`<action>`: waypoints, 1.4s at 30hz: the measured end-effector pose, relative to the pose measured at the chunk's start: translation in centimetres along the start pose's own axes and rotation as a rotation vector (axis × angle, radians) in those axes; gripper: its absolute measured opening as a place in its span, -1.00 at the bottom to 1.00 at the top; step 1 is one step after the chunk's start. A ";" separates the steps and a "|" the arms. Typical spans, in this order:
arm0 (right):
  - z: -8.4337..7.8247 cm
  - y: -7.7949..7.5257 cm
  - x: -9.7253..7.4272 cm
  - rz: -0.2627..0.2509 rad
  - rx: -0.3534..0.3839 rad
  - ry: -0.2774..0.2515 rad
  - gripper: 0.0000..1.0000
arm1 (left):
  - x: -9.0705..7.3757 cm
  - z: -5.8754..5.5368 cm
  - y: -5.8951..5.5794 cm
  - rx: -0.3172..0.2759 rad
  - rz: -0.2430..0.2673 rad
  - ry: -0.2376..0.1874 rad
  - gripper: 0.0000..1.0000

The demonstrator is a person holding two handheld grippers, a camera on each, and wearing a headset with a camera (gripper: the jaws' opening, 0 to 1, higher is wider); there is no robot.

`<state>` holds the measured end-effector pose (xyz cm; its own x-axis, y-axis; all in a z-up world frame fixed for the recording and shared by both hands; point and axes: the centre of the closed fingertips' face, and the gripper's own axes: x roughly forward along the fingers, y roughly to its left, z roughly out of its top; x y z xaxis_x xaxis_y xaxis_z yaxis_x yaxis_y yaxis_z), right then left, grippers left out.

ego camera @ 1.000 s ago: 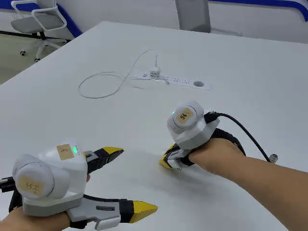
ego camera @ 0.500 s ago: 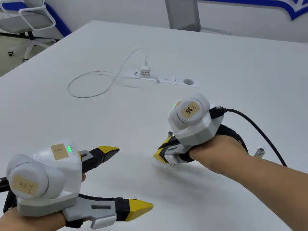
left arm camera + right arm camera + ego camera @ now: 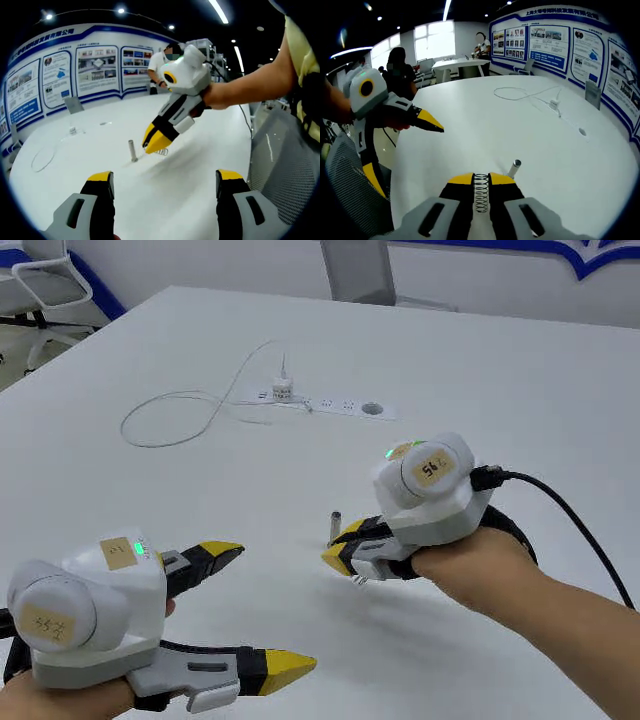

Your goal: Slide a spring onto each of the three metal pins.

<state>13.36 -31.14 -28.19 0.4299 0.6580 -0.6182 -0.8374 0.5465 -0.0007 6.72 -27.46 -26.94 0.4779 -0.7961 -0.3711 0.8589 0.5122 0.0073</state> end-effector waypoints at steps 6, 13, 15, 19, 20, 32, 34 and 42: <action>2.4 0.7 -1.8 0.006 -0.006 -0.076 -0.76 | 0.6 0.3 -0.3 0.006 -0.011 -0.003 0.69; 4.9 2.5 -3.9 0.046 0.031 -0.173 -0.77 | 1.8 2.5 -0.4 -0.011 -0.031 -0.051 0.59; 5.3 2.9 -4.2 0.048 0.023 -0.182 -0.77 | 2.1 3.1 -0.4 -0.026 -0.034 -0.068 0.54; 5.8 3.4 -4.8 0.051 0.016 -0.202 -0.77 | 2.6 4.3 -0.4 -0.067 -0.048 -0.104 0.42; 6.0 3.4 -4.9 0.052 0.019 -0.209 -0.77 | 2.8 4.6 -0.5 -0.080 -0.054 -0.113 0.39; 6.6 3.8 -5.6 0.063 0.035 -0.239 -0.77 | 3.3 6.6 -0.3 -0.233 -0.103 -0.193 -0.36; 6.6 3.8 -5.6 0.064 0.038 -0.243 -0.77 | 3.2 7.0 -0.2 -0.255 -0.105 -0.211 -0.49; 6.7 3.9 -5.8 0.070 0.033 -0.250 -0.77 | 3.0 7.2 0.1 -0.238 -0.092 -0.219 -0.75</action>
<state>9.83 -29.32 -19.30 0.4452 0.8001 -0.4021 -0.8582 0.5094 0.0633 9.56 -32.12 -21.39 0.4509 -0.8795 -0.1519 0.8453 0.4755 -0.2438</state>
